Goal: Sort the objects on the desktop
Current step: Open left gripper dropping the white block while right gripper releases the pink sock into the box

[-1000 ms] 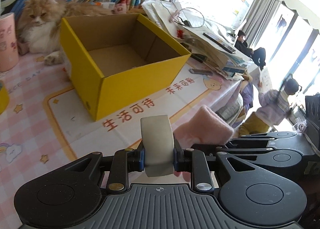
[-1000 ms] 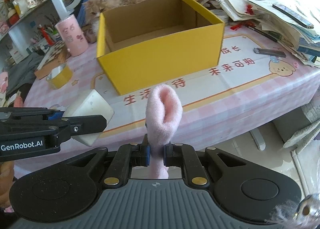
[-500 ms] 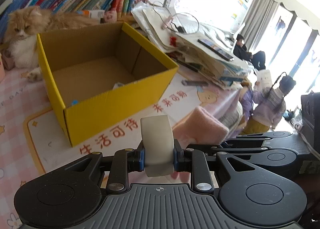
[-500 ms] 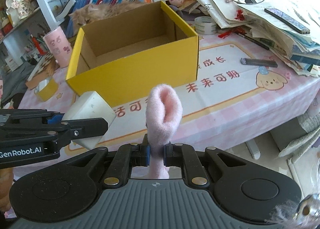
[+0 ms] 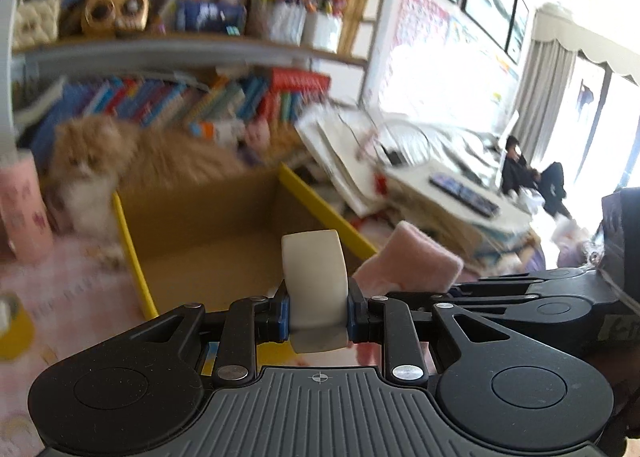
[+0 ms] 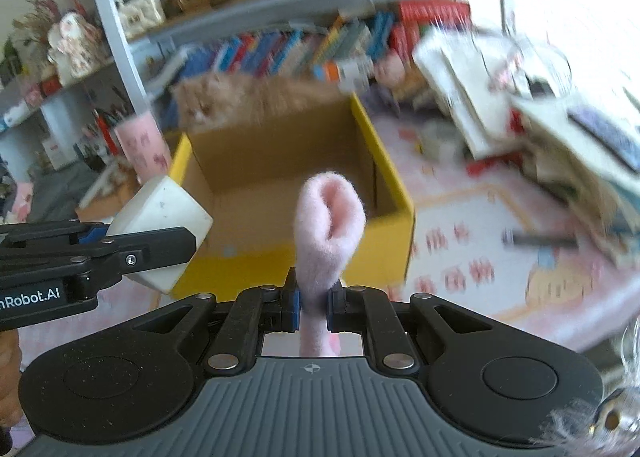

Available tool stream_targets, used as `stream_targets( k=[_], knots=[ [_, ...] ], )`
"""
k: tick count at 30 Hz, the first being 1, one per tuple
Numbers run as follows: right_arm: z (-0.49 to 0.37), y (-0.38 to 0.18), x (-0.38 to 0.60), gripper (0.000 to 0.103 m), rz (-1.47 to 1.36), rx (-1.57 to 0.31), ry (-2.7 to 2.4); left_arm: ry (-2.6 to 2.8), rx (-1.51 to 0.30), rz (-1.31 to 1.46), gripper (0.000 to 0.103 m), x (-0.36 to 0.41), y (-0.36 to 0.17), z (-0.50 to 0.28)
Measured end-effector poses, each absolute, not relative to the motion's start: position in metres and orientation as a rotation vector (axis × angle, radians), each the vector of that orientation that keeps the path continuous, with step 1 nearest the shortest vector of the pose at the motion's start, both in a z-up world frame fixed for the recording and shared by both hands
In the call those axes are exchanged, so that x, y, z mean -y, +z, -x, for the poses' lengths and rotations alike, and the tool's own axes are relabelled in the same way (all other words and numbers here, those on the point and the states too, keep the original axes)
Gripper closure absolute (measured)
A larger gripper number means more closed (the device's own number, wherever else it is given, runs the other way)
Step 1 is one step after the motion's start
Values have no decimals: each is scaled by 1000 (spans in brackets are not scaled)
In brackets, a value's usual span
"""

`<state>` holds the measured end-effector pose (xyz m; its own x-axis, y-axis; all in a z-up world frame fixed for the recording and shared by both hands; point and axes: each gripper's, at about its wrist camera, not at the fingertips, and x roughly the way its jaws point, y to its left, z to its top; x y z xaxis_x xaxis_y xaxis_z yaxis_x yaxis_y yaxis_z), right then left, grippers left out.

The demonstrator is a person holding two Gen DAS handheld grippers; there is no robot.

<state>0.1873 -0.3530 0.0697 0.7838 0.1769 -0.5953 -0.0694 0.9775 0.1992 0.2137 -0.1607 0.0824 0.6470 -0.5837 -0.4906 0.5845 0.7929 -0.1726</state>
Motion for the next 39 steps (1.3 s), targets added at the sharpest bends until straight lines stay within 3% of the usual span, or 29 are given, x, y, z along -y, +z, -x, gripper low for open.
stream_targets(
  k=[13, 33, 36, 39],
  knots=[
    [-269, 98, 353, 93, -82, -526, 274, -485, -461, -69, 79, 162, 89, -267],
    [-340, 23, 329, 96, 21, -725, 326, -407, -671, -190, 77, 193, 12, -320],
    [-340, 20, 329, 96, 25, -735, 325, -409, -671, -190, 73, 191, 12, -319],
    [-339, 23, 331, 96, 15, -729, 316, -405, -615, -174, 61, 188, 21, -312]
  ],
)
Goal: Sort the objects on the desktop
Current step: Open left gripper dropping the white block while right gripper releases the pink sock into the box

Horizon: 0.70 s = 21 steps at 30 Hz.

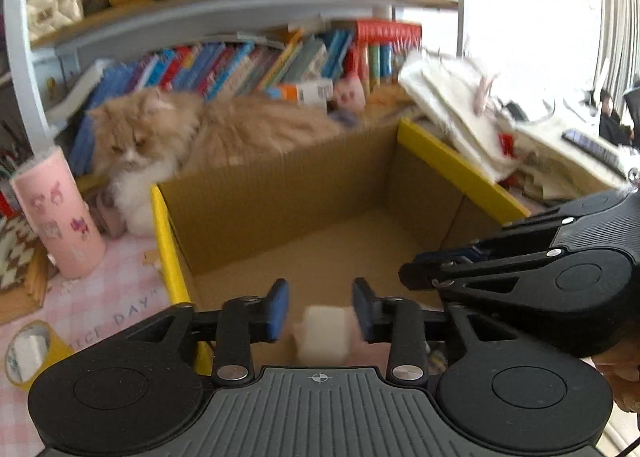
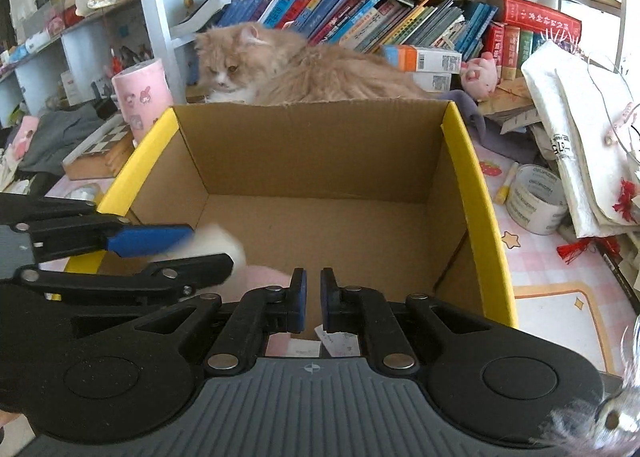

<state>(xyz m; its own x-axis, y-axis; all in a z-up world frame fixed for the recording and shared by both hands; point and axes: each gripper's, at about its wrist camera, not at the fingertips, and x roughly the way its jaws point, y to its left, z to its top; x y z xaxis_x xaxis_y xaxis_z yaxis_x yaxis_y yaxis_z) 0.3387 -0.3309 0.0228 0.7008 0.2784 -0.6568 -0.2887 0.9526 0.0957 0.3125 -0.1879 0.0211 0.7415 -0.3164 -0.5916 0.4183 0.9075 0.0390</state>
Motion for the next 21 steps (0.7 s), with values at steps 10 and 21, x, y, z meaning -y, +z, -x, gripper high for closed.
stream_targets(
  k=[10, 21],
  knots=[
    [-317, 56, 344, 95, -41, -651, 311, -379, -453, -59, 32, 163, 67, -279],
    [-272, 82, 346, 86, -21, -540, 325, -320, -399, -69, 21, 142, 84, -230]
  ],
)
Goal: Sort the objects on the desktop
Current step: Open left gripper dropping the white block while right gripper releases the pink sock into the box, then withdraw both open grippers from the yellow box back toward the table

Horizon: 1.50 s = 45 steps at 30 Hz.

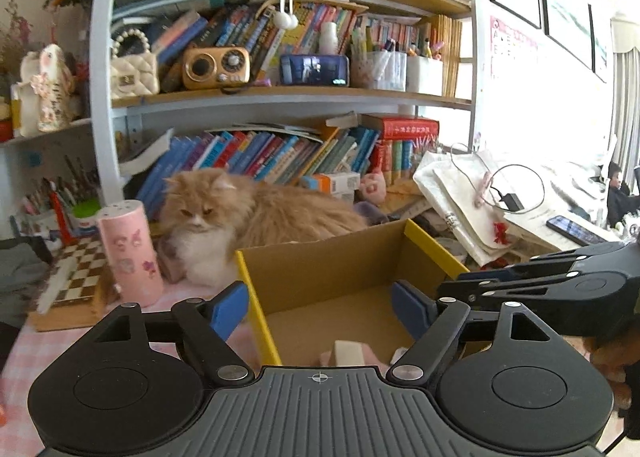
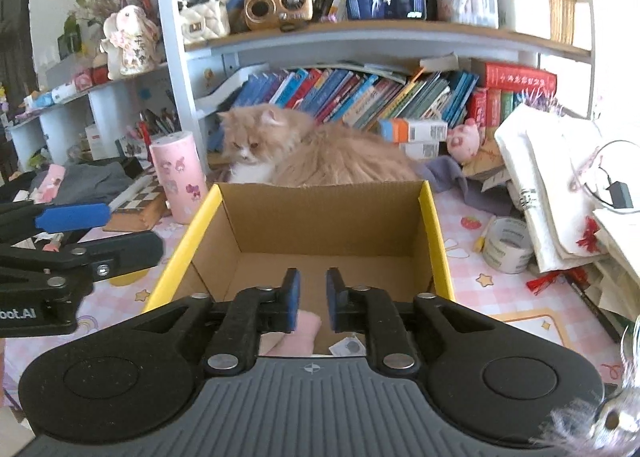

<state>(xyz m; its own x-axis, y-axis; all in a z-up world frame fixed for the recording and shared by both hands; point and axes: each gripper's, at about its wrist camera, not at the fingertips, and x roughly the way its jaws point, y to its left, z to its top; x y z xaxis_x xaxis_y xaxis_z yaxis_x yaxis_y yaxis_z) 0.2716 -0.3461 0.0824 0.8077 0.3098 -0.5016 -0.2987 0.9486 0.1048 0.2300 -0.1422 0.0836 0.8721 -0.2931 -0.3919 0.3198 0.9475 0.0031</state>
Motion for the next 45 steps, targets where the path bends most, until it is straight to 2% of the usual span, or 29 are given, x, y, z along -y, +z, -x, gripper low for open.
stream_targets(
  k=[2, 16, 24, 45],
  knots=[
    [-263, 83, 348, 80, -18, -526, 311, -305, -394, -73, 19, 136, 84, -219],
    [-197, 56, 341, 76, -54, -597, 167, -286, -476, -61, 19, 89, 60, -188],
    [-167, 41, 311, 75, -92, -658, 115, -324, -535, -70, 19, 64, 46, -173],
    [-121, 24, 209, 58, -89, -750, 120, -372, -620, -60, 17, -9, 26, -144]
  ],
)
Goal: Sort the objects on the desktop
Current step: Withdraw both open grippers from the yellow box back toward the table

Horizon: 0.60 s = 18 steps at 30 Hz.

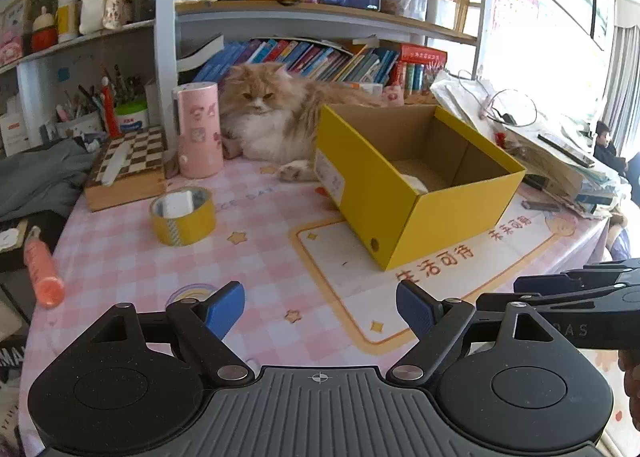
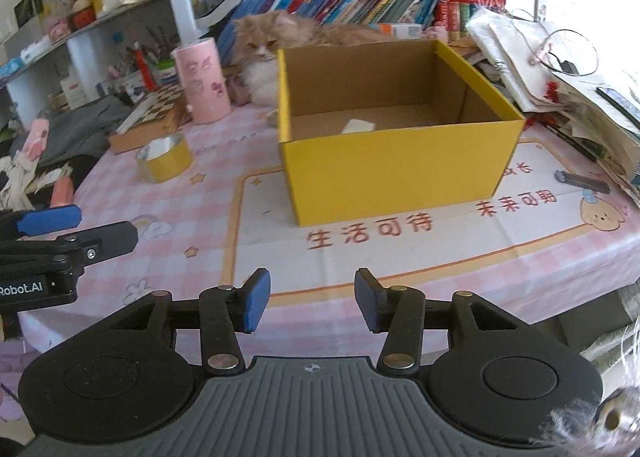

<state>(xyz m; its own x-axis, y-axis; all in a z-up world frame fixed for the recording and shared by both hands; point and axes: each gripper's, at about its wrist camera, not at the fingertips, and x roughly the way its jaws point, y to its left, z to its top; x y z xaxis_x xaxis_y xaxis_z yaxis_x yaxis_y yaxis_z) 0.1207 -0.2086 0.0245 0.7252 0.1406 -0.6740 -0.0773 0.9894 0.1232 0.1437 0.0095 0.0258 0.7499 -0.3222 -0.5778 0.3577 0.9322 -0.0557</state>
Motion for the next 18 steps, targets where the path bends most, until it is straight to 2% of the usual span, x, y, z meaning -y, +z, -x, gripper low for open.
stream_targets(
  k=[18],
  knots=[
    [-114, 16, 129, 55, -22, -788, 242, -312, -649, -44, 17, -73, 20, -126]
  ],
)
